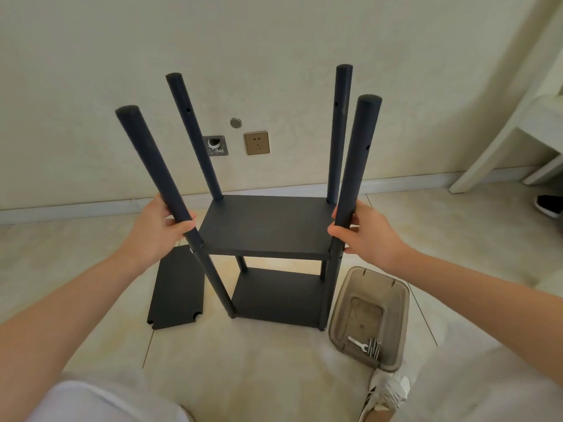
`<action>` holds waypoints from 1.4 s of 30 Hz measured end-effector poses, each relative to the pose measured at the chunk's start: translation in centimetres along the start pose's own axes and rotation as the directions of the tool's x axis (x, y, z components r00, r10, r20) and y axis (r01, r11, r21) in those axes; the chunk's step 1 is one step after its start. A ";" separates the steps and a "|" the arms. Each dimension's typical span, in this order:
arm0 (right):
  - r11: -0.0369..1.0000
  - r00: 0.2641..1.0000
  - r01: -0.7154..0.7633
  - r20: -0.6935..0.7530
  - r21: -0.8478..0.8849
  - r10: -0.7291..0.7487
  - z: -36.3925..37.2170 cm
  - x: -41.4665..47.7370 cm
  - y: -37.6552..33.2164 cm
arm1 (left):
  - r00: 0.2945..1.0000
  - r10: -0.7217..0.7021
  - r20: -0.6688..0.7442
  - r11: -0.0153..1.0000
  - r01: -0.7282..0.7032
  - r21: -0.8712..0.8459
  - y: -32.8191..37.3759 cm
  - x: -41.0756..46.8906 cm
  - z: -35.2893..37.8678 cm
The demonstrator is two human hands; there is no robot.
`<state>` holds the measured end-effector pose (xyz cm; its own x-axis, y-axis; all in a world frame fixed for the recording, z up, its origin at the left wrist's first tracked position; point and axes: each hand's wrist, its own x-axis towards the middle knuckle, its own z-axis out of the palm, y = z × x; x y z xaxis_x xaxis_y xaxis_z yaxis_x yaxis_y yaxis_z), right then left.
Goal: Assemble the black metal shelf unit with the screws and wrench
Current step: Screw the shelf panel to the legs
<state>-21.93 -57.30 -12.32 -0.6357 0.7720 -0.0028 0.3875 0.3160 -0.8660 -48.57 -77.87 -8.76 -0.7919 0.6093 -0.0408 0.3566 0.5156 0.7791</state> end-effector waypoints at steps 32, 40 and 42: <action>0.975 0.974 0.133 0.207 -0.177 -0.096 -2.5 0.5 -2.8 | 0.665 -0.423 0.615 0.821 0.569 -0.051 -0.4 -3.9 8.9; 0.959 0.970 0.182 0.202 -0.218 -0.138 -2.1 0.2 -2.3 | 0.693 -0.319 0.646 0.552 0.690 -0.468 2.4 -6.7 20.7; 0.955 0.968 0.173 0.221 -0.243 -0.119 -2.0 0.2 -2.0 | 0.736 -0.367 0.568 0.522 0.669 -0.529 2.7 -6.5 21.9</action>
<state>-21.49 -56.67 -9.53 -0.8089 0.5879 -0.0101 0.4222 0.5688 -0.7058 -31.65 -67.24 -20.07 -0.4324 0.6015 -0.6717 -0.6060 0.3578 0.7105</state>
